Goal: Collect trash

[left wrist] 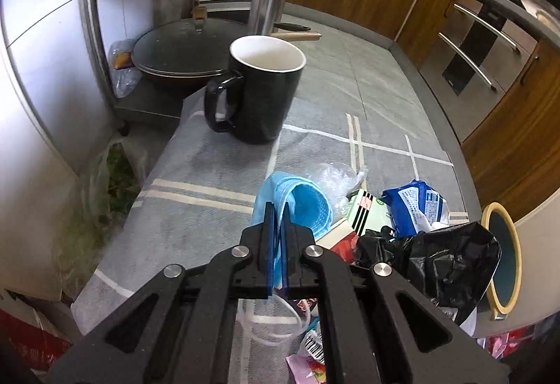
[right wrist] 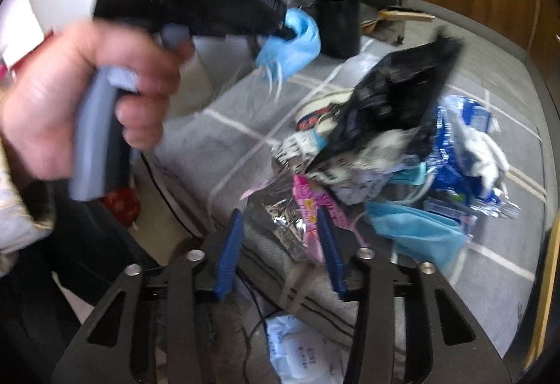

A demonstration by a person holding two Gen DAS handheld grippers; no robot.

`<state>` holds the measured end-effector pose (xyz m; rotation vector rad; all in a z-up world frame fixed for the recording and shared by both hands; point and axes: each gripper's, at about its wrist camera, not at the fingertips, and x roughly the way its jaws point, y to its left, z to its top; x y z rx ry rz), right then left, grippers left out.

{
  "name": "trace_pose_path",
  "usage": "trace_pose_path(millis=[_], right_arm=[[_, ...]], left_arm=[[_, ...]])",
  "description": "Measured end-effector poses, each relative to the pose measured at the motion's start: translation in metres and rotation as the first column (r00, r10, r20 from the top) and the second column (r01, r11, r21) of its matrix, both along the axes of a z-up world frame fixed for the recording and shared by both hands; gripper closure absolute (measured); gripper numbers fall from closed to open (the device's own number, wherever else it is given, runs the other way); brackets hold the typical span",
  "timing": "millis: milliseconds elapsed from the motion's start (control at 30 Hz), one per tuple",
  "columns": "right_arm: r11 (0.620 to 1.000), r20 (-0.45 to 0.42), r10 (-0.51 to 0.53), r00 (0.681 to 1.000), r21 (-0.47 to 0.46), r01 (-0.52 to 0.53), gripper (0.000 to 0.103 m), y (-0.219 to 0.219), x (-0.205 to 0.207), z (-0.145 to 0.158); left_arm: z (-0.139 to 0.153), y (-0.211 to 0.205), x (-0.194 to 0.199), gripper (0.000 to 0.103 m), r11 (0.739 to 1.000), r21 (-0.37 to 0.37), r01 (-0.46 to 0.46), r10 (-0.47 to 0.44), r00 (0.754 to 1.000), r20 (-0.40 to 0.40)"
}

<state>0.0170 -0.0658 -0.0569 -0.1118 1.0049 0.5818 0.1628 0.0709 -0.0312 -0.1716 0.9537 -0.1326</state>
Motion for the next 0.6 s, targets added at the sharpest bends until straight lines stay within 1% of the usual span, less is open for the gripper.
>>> trace_pose_path(millis=[67, 100, 133, 200, 300, 367, 533, 600], right_arm=[[0.999, -0.006, 0.009, 1.000, -0.050, -0.009, 0.069, 0.008, 0.004, -0.010], [0.997, -0.008, 0.004, 1.000, -0.076, -0.005, 0.077, 0.010, 0.007, -0.015], [0.996, -0.010, -0.001, 1.000, -0.087, 0.000, 0.089, 0.011, 0.008, -0.018], [0.994, -0.005, -0.009, 1.000, -0.111, 0.008, 0.100, 0.012, 0.008, -0.022], [0.994, 0.010, -0.015, 1.000, -0.104, 0.016, 0.102, 0.010, 0.008, -0.019], [0.997, 0.026, -0.028, 0.999, -0.078, 0.030, 0.102, 0.005, 0.008, -0.012], [0.994, 0.051, -0.102, 0.993, 0.038, 0.100, 0.102, -0.020, 0.012, 0.015], [0.991, 0.066, -0.122, 0.990, 0.065, 0.118, 0.102, -0.026, 0.013, 0.025]], left_arm=[[0.002, 0.004, -0.003, 0.101, 1.000, -0.003, -0.009, 0.009, 1.000, 0.008], [0.005, 0.006, -0.005, 0.101, 1.000, -0.004, -0.015, 0.015, 1.000, 0.016], [0.007, 0.008, -0.007, 0.101, 1.000, -0.005, -0.018, 0.018, 1.000, 0.023], [0.010, 0.010, -0.010, 0.101, 1.000, -0.008, -0.021, 0.021, 0.999, 0.032], [0.016, 0.010, -0.013, 0.101, 1.000, -0.007, -0.025, 0.025, 0.998, 0.050], [0.017, 0.010, -0.014, 0.101, 1.000, -0.011, -0.028, 0.028, 0.998, 0.056], [0.021, 0.007, -0.016, 0.101, 1.000, -0.019, -0.018, 0.019, 0.997, 0.071], [0.021, 0.004, -0.017, 0.101, 1.000, -0.020, -0.008, 0.009, 0.997, 0.072]])
